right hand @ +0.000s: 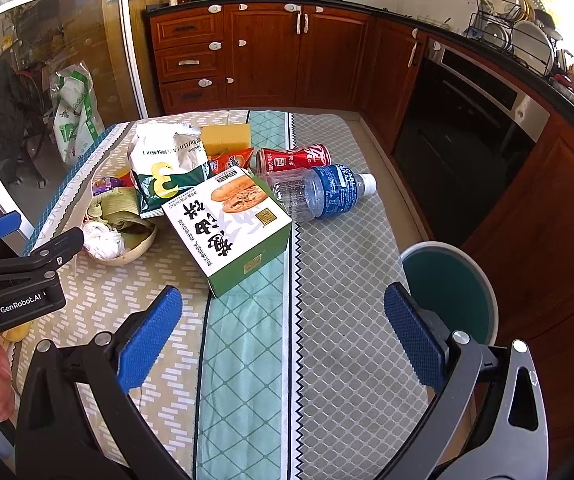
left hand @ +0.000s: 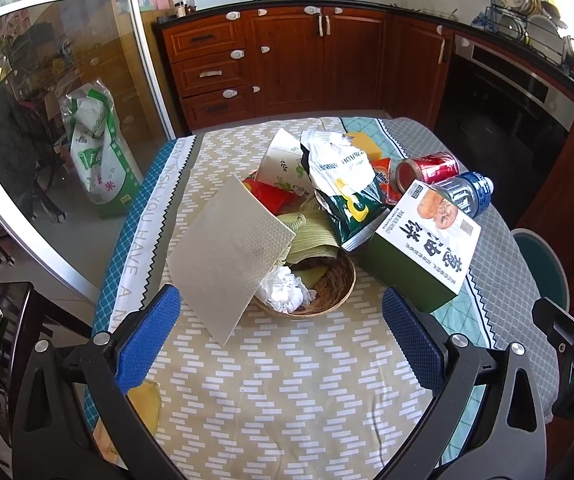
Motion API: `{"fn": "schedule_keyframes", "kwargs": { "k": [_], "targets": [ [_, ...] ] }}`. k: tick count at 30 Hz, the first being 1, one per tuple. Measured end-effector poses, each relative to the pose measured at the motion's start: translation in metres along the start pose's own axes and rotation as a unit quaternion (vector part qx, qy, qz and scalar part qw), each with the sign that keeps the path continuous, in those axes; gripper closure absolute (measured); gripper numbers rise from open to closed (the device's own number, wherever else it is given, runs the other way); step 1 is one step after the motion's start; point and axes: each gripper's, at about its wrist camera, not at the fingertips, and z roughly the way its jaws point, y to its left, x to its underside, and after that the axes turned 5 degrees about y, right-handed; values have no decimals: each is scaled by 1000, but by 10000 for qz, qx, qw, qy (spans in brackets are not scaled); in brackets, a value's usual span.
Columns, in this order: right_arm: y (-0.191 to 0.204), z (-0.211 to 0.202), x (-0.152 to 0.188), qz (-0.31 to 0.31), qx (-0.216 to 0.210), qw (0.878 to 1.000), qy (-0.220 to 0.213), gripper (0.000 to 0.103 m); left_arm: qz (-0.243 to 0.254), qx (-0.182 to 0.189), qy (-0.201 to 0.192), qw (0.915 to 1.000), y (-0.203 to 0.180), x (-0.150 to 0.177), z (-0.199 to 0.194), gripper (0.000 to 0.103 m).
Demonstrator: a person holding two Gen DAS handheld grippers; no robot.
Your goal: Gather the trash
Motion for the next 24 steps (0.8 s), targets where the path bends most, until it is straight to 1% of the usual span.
{"fn": "schedule_keyframes", "kwargs": {
  "k": [24],
  "targets": [
    [1, -1, 2, -32, 56, 10000, 33, 6, 28, 27, -43, 10000, 4, 1, -2, 2]
  ]
}}
